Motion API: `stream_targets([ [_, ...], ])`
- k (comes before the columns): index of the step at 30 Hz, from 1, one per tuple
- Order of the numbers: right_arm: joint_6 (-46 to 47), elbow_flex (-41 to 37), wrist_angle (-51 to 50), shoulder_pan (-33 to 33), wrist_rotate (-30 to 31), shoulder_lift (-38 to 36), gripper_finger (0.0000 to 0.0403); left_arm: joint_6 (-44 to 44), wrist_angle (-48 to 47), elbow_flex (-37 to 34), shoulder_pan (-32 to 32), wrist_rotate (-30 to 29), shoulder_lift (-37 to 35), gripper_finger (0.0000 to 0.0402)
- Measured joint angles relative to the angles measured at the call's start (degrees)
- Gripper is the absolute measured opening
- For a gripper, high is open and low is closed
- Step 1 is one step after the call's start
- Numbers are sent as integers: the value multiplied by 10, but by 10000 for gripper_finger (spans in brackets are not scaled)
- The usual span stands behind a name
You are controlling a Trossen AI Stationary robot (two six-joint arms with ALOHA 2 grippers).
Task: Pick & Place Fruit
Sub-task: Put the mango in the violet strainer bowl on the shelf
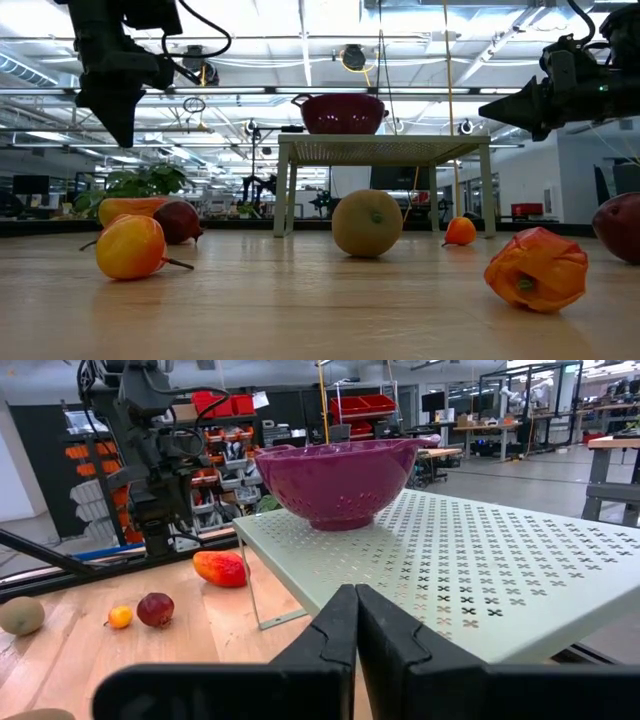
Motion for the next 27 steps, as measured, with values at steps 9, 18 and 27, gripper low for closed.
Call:
stream_targets([
  [9, 0, 0, 0, 0, 0, 0, 0, -14, 0, 0, 0, -2, 0, 127],
  [18, 0, 0, 0, 0, 0, 0, 0, -21, 0, 0, 0, -26, 0, 267],
  [27, 0, 0, 0, 0, 0, 0, 0, -12, 0, 0, 0, -31, 0, 351],
])
